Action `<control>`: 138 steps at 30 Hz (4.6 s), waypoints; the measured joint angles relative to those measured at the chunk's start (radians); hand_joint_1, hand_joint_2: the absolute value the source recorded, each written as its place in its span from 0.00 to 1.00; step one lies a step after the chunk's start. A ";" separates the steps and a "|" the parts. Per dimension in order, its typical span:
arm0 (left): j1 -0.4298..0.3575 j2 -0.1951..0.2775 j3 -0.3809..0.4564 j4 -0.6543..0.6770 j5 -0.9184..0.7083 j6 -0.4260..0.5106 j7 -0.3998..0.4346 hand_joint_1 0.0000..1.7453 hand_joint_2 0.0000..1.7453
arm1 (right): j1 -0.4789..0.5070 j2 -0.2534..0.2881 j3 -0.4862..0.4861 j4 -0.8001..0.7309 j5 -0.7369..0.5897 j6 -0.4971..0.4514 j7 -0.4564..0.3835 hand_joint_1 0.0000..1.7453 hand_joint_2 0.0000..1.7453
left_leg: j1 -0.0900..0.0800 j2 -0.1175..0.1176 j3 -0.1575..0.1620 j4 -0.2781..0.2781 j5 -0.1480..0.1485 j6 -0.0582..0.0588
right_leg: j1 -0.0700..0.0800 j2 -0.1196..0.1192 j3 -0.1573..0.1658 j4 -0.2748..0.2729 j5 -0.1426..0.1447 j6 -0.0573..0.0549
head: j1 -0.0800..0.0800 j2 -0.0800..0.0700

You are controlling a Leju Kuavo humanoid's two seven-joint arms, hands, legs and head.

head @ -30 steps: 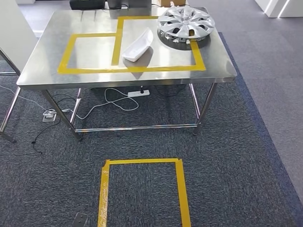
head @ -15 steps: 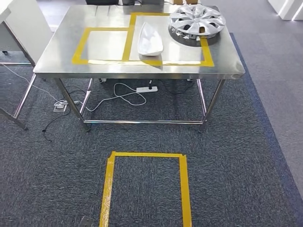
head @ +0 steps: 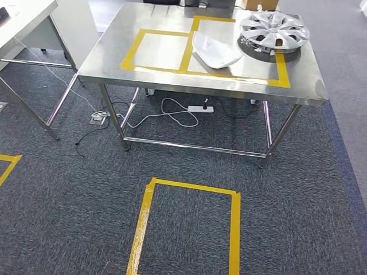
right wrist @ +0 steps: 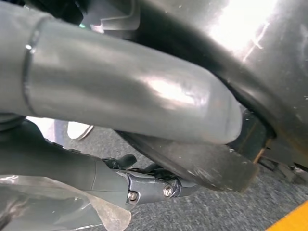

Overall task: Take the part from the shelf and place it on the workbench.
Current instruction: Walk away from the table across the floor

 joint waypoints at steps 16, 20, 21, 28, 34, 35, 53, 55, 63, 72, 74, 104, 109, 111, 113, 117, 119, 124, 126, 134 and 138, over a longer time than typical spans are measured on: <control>0.005 0.001 -0.004 0.002 0.003 -0.001 0.035 0.00 0.00 | 0.009 -0.002 0.015 0.000 0.026 0.003 0.005 0.00 0.00 | 0.001 0.142 0.026 0.006 -0.034 -0.022 | 0.008 -0.188 -0.015 -0.001 0.010 -0.001 | -0.010 0.000; 0.010 0.008 -0.003 0.003 0.012 0.016 0.032 0.00 0.00 | 0.007 -0.005 0.023 -0.001 0.037 0.006 0.012 0.00 0.00 | 0.007 0.106 0.017 -0.002 -0.018 0.007 | 0.004 -0.140 -0.047 0.064 -0.045 0.018 | -0.006 0.000; 0.008 0.008 -0.002 0.003 0.012 0.017 0.032 0.00 0.00 | 0.005 -0.005 0.025 -0.001 0.036 0.008 0.012 0.00 0.00 | 0.007 0.096 0.012 -0.002 -0.015 0.011 | 0.003 -0.111 -0.072 0.126 -0.081 0.021 | -0.004 0.000; 0.009 0.006 -0.003 0.004 -0.013 -0.004 0.033 0.00 0.00 | 0.001 -0.005 0.028 -0.001 0.038 0.016 0.008 0.00 0.00 | 0.000 0.009 -0.003 0.009 -0.004 0.012 | -0.001 -0.038 -0.028 0.098 -0.036 0.013 | -0.004 0.000; 0.011 0.006 -0.005 0.006 -0.032 -0.016 0.040 0.00 0.00 | 0.005 -0.004 0.036 0.000 0.039 0.020 0.006 0.00 0.00 | -0.001 -0.028 -0.045 0.037 0.003 -0.022 | -0.010 -0.025 0.015 0.002 -0.025 0.000 | -0.007 0.000; 0.012 0.007 -0.005 0.006 -0.032 -0.017 0.041 0.00 0.00 | 0.005 -0.003 0.036 0.000 0.039 0.021 0.007 0.00 0.00 | -0.001 -0.007 -0.058 0.065 -0.015 -0.027 | -0.012 -0.040 0.016 0.000 -0.023 -0.004 | -0.012 0.000; 0.010 0.016 -0.009 0.009 -0.050 -0.128 0.054 0.00 0.00 | 0.004 -0.009 0.038 -0.001 0.054 0.044 0.005 0.00 0.00 | -0.003 0.080 -0.022 0.019 -0.007 0.018 | 0.006 -0.085 -0.066 0.204 -0.155 0.020 | -0.009 0.000; 0.009 0.016 -0.009 0.009 -0.050 -0.130 0.055 0.00 0.00 | -0.003 -0.009 0.039 -0.001 0.055 0.047 0.003 0.00 0.00 | -0.004 0.054 -0.021 0.020 -0.007 0.019 | 0.008 -0.078 -0.105 0.280 -0.163 0.019 | -0.009 0.000; 0.009 0.017 -0.009 0.009 -0.050 -0.127 0.057 0.00 0.00 | -0.003 -0.009 0.043 0.000 0.060 0.053 0.008 0.00 0.00 | -0.004 -0.047 -0.046 0.032 0.007 -0.006 | -0.004 -0.005 -0.004 0.016 -0.029 0.003 | -0.009 0.000; 0.013 0.018 -0.009 0.010 -0.051 -0.130 0.060 0.00 0.00 | 0.004 -0.009 0.043 0.000 0.065 0.053 0.010 0.00 0.00 | 0.009 0.078 -0.143 0.264 -0.078 -0.043 | -0.001 -0.134 0.010 0.009 -0.030 -0.022 | -0.023 0.000; 0.013 0.018 -0.009 0.010 -0.051 -0.130 0.060 0.00 0.00 | 0.005 -0.009 0.043 0.000 0.067 0.053 0.011 0.00 0.00 | 0.004 0.120 -0.070 0.127 -0.023 -0.036 | 0.002 -0.155 0.016 0.009 -0.038 -0.016 | -0.023 0.000; 0.012 0.014 -0.009 0.010 -0.051 -0.128 0.065 0.00 0.00 | 0.001 -0.012 0.044 0.000 0.071 0.060 0.014 0.00 0.00 | 0.005 0.100 -0.099 0.169 -0.032 -0.034 | -0.002 -0.143 0.010 0.019 -0.041 -0.018 | -0.025 0.000; 0.006 0.013 -0.009 0.010 -0.053 -0.128 0.065 0.00 0.00 | 0.004 -0.013 0.044 0.000 0.072 0.059 0.017 0.00 0.00 | -0.013 0.137 -0.036 0.040 -0.016 -0.007 | 0.008 -0.192 0.022 0.011 -0.059 0.001 | -0.024 0.000; 0.008 0.011 -0.009 0.010 -0.058 -0.130 0.069 0.00 0.00 | 0.003 -0.014 0.044 -0.001 0.071 0.059 0.016 0.00 0.00 | -0.007 0.116 -0.030 0.028 -0.011 0.003 | 0.007 -0.166 0.021 0.033 -0.080 0.009 | -0.019 0.000; 0.006 0.007 -0.009 0.010 -0.066 -0.132 0.075 0.00 0.00 | 0.002 -0.016 0.044 -0.001 0.067 0.059 0.010 0.00 0.00 | -0.003 0.094 -0.025 0.021 -0.009 0.012 | 0.005 -0.108 -0.029 0.137 -0.132 0.015 | -0.014 0.000; 0.004 0.000 -0.009 0.010 -0.074 -0.134 0.081 0.00 0.00 | -0.007 -0.017 0.044 -0.001 0.062 0.060 0.003 0.00 0.00 | -0.001 0.044 -0.019 0.021 -0.012 0.017 | 0.005 -0.077 -0.120 0.290 -0.146 0.020 | -0.011 0.000; 0.004 -0.003 -0.009 0.010 -0.077 -0.134 0.081 0.00 0.00 | -0.006 -0.018 0.044 -0.001 0.062 0.060 0.006 0.00 0.00 | 0.001 0.013 -0.015 0.024 -0.016 0.012 | -0.003 -0.057 -0.085 0.184 -0.062 0.025 | -0.011 0.000; 0.006 -0.003 -0.009 0.010 -0.084 -0.139 0.081 0.00 0.00 | -0.006 -0.018 0.045 0.002 0.066 0.060 0.006 0.00 0.00 | 0.002 -0.047 -0.048 0.040 -0.007 -0.015 | -0.018 0.010 -0.032 0.039 -0.029 0.018 | -0.010 0.000; 0.009 -0.003 -0.009 0.011 -0.085 -0.142 0.081 0.00 0.00 | -0.005 -0.017 0.045 0.002 0.067 0.060 0.007 0.00 0.00 | 0.000 -0.020 -0.057 0.058 -0.019 -0.025 | -0.018 -0.016 -0.024 0.035 -0.026 0.008 | -0.014 0.000; 0.009 -0.007 -0.011 0.011 -0.094 -0.145 0.081 0.00 1.00 | 0.005 -0.020 0.044 0.002 0.069 0.059 0.008 0.00 0.00 | 0.006 0.083 -0.126 0.214 -0.040 -0.036 | -0.008 -0.135 0.009 0.031 -0.051 -0.013 | -0.023 0.000; 0.003 -0.008 -0.011 0.011 -0.096 -0.145 0.083 0.00 1.00 | 0.009 -0.020 0.044 0.001 0.069 0.058 0.008 0.00 0.00 | -0.016 0.149 -0.049 0.061 -0.015 -0.015 | 0.000 -0.174 0.015 0.026 -0.069 -0.002 | -0.024 0.000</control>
